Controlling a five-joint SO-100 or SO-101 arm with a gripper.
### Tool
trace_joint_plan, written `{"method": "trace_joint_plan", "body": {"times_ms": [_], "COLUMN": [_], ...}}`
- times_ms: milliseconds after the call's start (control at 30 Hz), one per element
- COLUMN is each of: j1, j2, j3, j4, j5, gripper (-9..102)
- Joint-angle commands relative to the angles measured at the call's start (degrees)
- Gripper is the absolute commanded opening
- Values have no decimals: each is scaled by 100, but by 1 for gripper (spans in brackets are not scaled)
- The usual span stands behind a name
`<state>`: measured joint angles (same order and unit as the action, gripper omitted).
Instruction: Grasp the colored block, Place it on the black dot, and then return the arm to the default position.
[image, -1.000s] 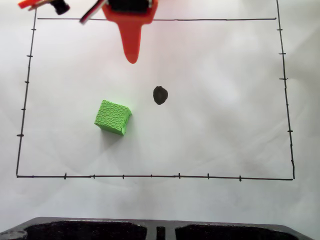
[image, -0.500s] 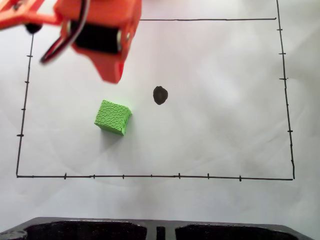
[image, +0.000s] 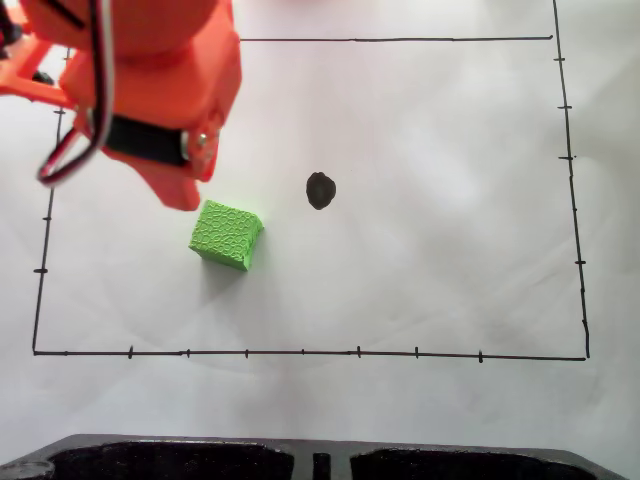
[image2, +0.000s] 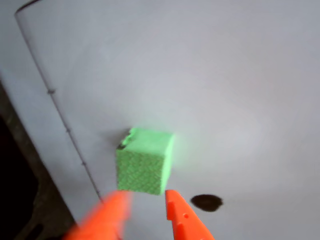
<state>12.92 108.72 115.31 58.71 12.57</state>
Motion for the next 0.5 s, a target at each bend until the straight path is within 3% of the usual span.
{"method": "trace_joint_plan", "body": {"times_ms": [0,467], "j1": [9,-264], "j2": [-132,-993], "j3": [-220,-448], "j4": [-9,-308], "j5": [-18,299], "gripper": [25,37]}}
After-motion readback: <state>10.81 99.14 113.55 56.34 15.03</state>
